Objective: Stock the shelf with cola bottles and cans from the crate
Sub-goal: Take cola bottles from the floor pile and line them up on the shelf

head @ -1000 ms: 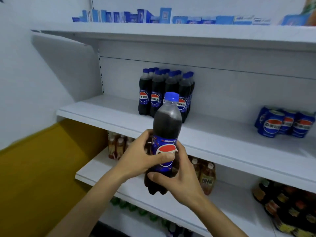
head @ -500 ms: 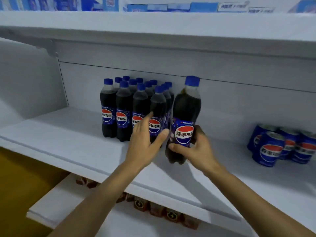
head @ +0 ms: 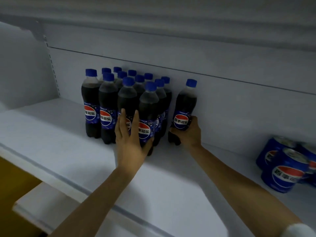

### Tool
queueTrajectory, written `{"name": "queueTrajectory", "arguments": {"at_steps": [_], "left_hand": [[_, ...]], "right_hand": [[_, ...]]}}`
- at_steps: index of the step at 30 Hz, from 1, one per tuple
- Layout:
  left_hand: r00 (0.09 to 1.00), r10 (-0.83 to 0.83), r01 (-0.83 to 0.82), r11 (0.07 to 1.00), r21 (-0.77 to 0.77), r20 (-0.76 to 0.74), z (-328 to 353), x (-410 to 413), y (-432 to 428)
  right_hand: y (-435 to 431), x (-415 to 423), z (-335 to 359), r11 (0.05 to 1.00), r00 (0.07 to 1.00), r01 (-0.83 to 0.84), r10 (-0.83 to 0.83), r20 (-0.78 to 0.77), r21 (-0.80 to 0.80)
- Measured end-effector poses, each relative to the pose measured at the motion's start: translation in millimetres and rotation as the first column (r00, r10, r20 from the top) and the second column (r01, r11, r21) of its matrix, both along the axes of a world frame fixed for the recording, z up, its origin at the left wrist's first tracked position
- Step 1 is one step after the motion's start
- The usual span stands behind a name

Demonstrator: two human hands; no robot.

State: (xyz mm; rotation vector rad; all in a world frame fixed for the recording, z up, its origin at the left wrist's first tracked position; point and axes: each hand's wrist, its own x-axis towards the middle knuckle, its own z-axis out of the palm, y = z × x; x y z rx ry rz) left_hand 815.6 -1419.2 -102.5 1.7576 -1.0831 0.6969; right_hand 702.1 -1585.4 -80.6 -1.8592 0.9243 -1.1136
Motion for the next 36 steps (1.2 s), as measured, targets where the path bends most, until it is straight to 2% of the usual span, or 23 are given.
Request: {"name": "queueTrajectory", "arguments": {"at_steps": [4, 10, 17, 21, 24, 28, 31, 36], "left_hand": [[1.000, -0.002, 0.002, 1.000, -0.025, 0.014, 1, 2, 0], [1.000, 0.017, -0.017, 0.999, -0.033, 0.019, -1, 2, -3], [1.000, 0.024, -0.024, 1.000, -0.008, 0.016, 0, 0, -1], [0.999, -0.024, 0.024, 1.000, 0.013, -0.024, 4, -1, 4], [0.985, -0.121, 0.128, 0.991, 0.045, -0.126, 8, -1, 15], [0.943, -0.164, 0.190, 0.980, 0.065, -0.289, 8, -13, 34], [0.889, -0.300, 0.324, 0.946, 0.013, -0.346, 7, -41, 52], [0.697, -0.557, 0.614, 0.789, -0.026, -0.451, 6, -98, 98]], "right_hand": [[-6, 11, -9, 1.000, 1.000, -0.002, 0.002, 0.005, -0.006], [-14, 26, -14, 0.993, 0.999, 0.038, -0.040, -0.015, -0.112], [-20, 29, -22, 0.997, 0.999, 0.042, -0.040, 0.022, -0.067], [-12, 27, -14, 0.997, 0.997, 0.080, -0.080, -0.014, -0.024], [7, 11, -10, 0.990, 0.991, 0.137, -0.137, -0.002, -0.018], [57, -24, -4, 0.992, 0.989, 0.111, -0.117, 0.088, 0.067], [108, -56, 6, 0.987, 0.982, 0.100, -0.117, 0.146, 0.123], [202, -121, -8, 0.984, 0.969, 0.173, -0.164, 0.187, -0.035]]}}
